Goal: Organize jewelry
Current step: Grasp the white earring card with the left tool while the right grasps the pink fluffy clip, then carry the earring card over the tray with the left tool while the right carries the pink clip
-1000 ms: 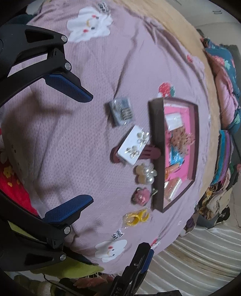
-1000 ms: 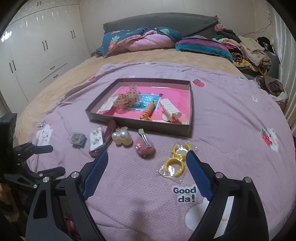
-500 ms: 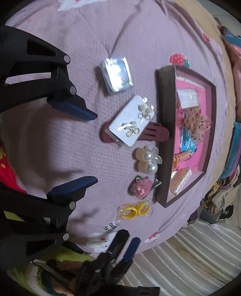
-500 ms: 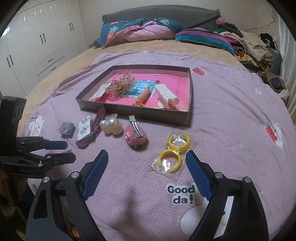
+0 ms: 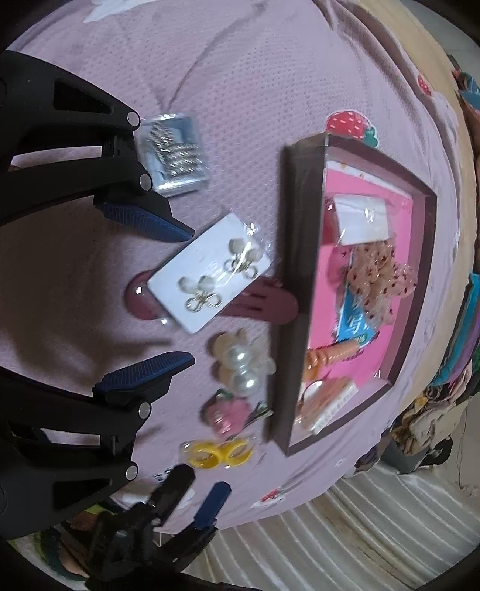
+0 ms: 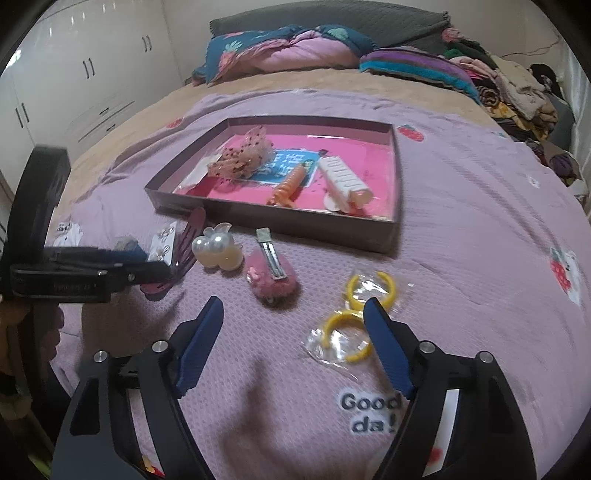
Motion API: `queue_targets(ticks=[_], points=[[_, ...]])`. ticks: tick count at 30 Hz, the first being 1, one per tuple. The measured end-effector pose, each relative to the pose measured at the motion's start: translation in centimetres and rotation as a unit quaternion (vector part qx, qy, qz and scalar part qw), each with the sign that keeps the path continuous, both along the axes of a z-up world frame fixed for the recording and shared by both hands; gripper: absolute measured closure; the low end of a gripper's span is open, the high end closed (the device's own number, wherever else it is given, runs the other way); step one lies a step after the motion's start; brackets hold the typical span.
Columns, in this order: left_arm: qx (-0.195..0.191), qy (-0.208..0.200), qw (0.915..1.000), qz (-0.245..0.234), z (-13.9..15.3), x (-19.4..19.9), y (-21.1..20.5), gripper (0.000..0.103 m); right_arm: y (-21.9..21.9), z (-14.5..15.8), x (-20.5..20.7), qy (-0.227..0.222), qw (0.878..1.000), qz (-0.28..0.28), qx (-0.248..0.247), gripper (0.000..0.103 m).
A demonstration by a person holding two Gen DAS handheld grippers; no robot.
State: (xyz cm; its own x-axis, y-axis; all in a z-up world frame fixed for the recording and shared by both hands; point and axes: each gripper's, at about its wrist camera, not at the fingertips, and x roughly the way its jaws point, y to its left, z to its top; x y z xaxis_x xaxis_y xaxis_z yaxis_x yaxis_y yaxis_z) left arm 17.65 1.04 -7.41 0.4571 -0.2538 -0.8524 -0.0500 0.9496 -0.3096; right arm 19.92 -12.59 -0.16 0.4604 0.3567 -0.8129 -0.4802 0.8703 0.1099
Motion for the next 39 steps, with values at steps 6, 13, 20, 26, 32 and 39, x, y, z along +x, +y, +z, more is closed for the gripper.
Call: queue_targets(ticks=[6,13,20,26,32,39], points=[[0.009,0.002,0.9999,0.008,-0.4,1.2,0.3,0.052,2.1,-1.2,1.7,0.015,1.0,0.025,-0.003,0.04],[0.012,0.003,0.9999,0.012,-0.6,1.8,0.9,0.064,3.8,-3.6,4.3,0.052,0.998,0.039,-0.005,0.073],[0.013,-0.003,0.9999,0.008,-0.2,1.6,1.2,0.067,3.1,-3.0,3.5,0.042,0.998,0.037,0.013,0.074],[0.018,-0.02,0.9996,-0.003,1.3,0.7,0.7,0.068,1.3,-1.1,2.1,0.027,0.999,0.023,0.033,0.074],[0.03,-0.038,0.9987,-0.018,2.9,-0.1,-0.1,0.068,-0.3,0.9,1.1,0.014,0.999,0.008,0.049,0.074],[0.038,-0.053,0.9975,-0.025,5.1,-0.5,-0.5,0.068,-1.4,3.8,0.9,-0.015,0.998,-0.001,0.066,0.075]])
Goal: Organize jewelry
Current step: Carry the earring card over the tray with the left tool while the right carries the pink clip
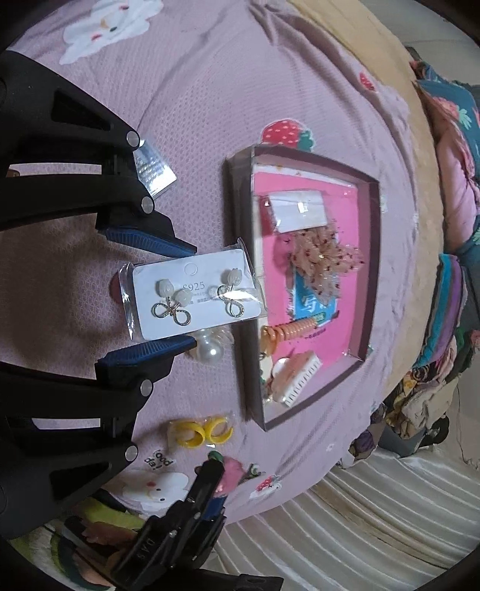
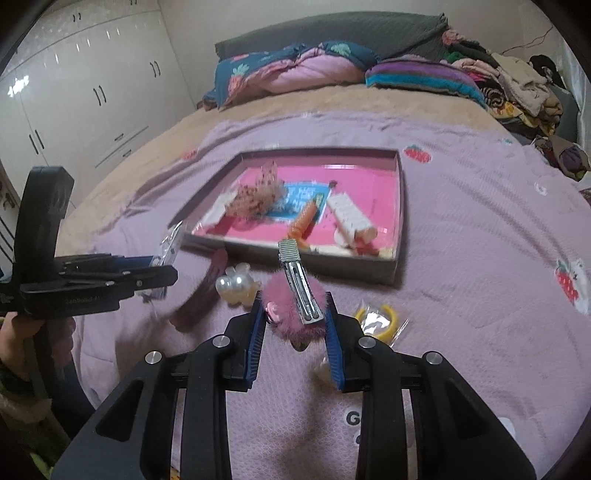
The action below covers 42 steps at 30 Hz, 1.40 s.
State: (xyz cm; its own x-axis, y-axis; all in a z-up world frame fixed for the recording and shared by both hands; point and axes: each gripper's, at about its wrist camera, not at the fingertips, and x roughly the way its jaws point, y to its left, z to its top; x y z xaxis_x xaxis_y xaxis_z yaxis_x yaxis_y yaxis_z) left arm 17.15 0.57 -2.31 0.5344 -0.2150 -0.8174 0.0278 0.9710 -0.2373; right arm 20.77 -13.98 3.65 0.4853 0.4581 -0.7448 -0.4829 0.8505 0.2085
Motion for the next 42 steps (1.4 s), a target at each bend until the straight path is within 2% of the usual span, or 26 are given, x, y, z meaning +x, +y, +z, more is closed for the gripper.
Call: queue_targets(ticks=[17,26,34,42], points=[[0.017,-0.042,0.9989,-0.011,4.8,3.1,0.3,0.068,0.9,5.3,3.0,-0.048,0.999,-0.003,0.015,0.075],[0.019,-0.053,0.9982,-0.02,5.7,5.9,0.1,0.068,1.0,7.0,5.6,-0.064,0.998,-0.013,0.022,0.074],[0.015,-0.048,0.9981,-0.036,4.8,9.1,-1.2,0.068,0.5,7.6,8.4,-0.07,0.997,-0.029,0.019,0.074],[0.02,-0.023,0.9984,-0.048,2.3,11.0,-2.4,0.068,0.1,6.0,11.4,-0.052,0.998,-0.043,0.015,0.074]])
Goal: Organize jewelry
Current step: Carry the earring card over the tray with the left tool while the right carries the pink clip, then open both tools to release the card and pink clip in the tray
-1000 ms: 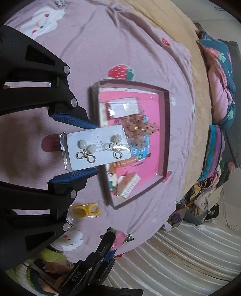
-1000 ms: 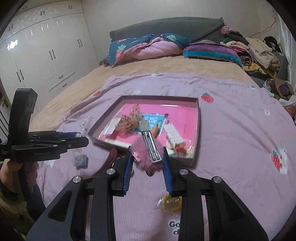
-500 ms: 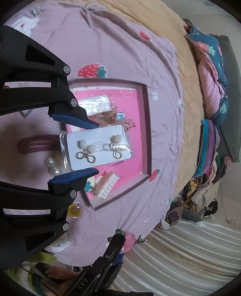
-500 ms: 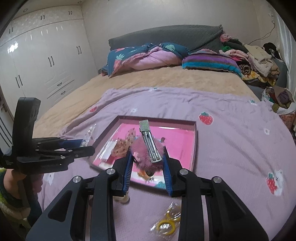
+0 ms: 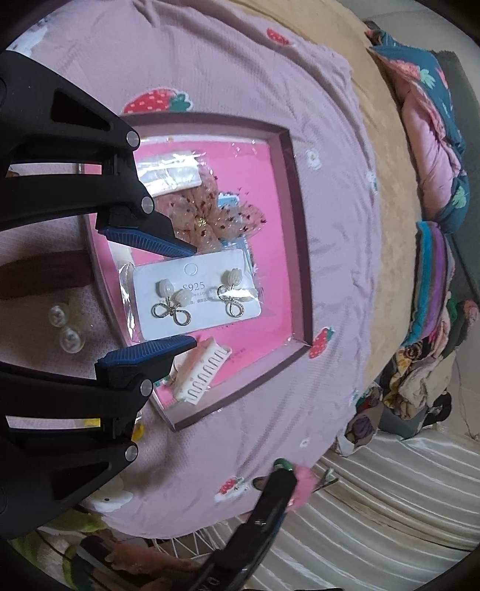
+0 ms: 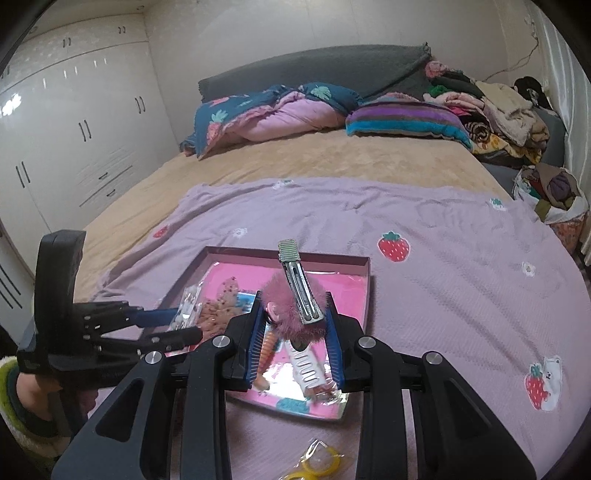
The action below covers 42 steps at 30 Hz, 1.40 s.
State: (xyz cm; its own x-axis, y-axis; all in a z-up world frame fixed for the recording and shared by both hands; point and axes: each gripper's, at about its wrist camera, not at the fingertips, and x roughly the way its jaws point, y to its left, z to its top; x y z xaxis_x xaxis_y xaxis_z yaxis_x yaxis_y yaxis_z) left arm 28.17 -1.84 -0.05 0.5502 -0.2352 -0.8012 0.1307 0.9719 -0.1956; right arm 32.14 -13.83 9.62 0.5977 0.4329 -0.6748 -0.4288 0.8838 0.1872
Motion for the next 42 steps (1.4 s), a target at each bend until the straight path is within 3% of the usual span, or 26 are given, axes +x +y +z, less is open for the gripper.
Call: queue_targets(ticks=[16,30,33,42], points=[[0.006,0.058,0.9983,0.005,-6.3,1.3,0.1,0.067,1.2,-8.2,5.7,0.079,0.996,0.001,-0.042,0.074],[-0.002,0.056,0.9983,0.017,-6.5,-0.1,1.7,0.05,3.2,-12.0,7.2,0.116,0.991,0.001,-0.064,0.072],[-0.004,0.05,0.9986,0.018,-6.0,-0.5,1.8,0.049,3.3,-12.3,7.1,0.121,0.991,-0.001,-0.062,0.07],[-0.009,0.031,0.9991,0.026,-4.1,-1.3,2.1,0.044,1.7,-9.6,5.6,0.103,0.994,-0.022,-0.035,0.048]])
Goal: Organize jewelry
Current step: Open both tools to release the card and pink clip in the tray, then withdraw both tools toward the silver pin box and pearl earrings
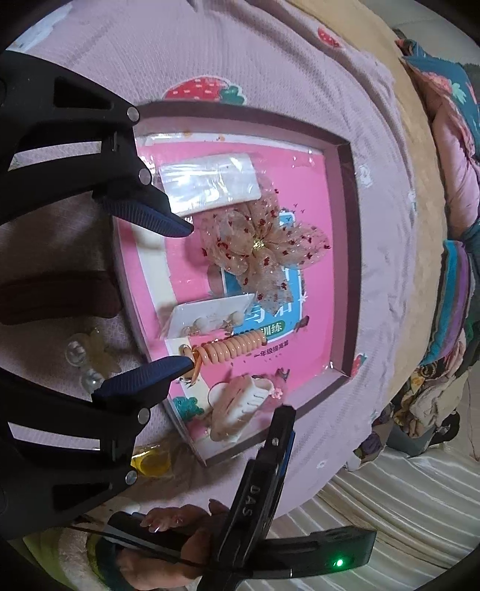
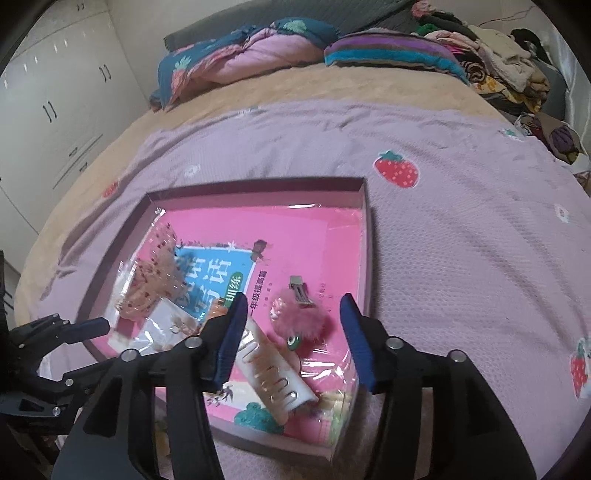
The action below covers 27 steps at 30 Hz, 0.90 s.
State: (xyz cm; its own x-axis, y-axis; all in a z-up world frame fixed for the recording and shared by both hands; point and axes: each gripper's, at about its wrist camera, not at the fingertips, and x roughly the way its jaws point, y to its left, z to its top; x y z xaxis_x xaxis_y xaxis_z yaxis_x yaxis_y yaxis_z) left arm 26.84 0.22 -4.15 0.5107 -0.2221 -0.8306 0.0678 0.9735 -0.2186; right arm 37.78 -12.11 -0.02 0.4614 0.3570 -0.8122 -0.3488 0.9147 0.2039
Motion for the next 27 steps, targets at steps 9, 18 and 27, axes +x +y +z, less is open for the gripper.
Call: queue_targets(ticks=[9,18,27], points=[[0.012,-0.027,0.9994,0.017,3.1,-1.7,0.3,0.022,-2.1,4.6,-2.9,-0.044,0.998,-0.02,0.029,0.025],[0.033,-0.064,0.9964,0.044,6.9,-3.9,1.0,0.009,-3.5,9.8,-6.5,-0.095,0.994,-0.03,0.037,0.016],[0.038,-0.097,0.9929,0.058,10.2,-6.7,2.2,0.009,-4.0,14.0,-10.3,-0.137,0.989,-0.027,0.043,0.012]])
